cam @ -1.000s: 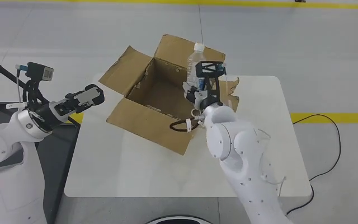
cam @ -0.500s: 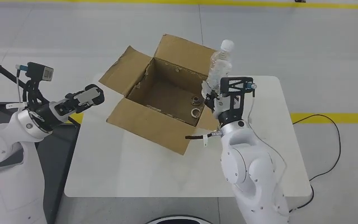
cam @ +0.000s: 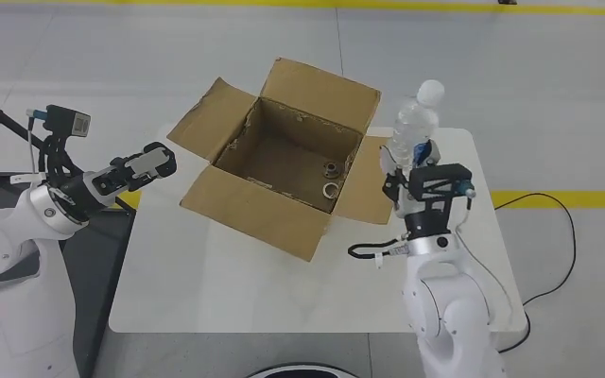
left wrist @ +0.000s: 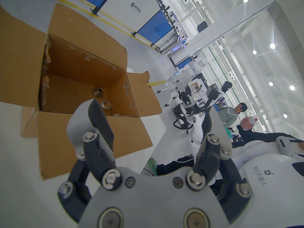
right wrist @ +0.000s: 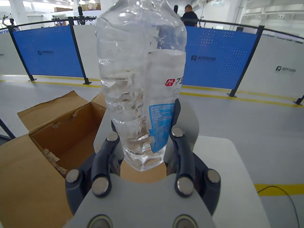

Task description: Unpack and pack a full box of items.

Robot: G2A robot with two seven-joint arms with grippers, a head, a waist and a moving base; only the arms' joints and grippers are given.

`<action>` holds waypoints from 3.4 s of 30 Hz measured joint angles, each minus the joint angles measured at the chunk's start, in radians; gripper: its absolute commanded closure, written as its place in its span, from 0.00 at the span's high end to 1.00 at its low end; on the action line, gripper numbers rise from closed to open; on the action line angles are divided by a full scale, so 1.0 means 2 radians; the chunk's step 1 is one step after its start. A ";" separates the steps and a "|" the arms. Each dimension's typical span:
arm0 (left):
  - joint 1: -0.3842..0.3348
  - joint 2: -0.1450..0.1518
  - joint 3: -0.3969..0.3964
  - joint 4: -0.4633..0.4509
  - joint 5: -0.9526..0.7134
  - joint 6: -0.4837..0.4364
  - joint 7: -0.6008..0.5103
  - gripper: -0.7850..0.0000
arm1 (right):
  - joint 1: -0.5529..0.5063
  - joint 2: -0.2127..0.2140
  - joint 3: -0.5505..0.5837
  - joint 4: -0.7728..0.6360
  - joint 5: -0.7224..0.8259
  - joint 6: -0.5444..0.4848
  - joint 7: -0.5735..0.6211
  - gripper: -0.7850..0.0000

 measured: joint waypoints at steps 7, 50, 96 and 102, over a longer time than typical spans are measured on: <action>0.000 0.000 0.000 0.000 0.000 0.000 0.000 1.00 | -0.079 0.007 0.050 -0.011 0.013 -0.016 -0.094 0.00; 0.000 0.000 0.000 0.000 0.000 0.000 0.000 1.00 | -0.180 0.027 0.198 0.194 0.044 -0.061 -0.385 0.00; 0.000 0.000 0.000 0.000 0.000 0.000 0.000 1.00 | -0.215 0.036 0.209 0.209 0.040 -0.084 -0.270 0.00; 0.000 0.000 0.000 0.000 0.000 0.000 0.000 1.00 | -0.212 0.038 0.214 0.219 0.062 -0.098 -0.256 0.00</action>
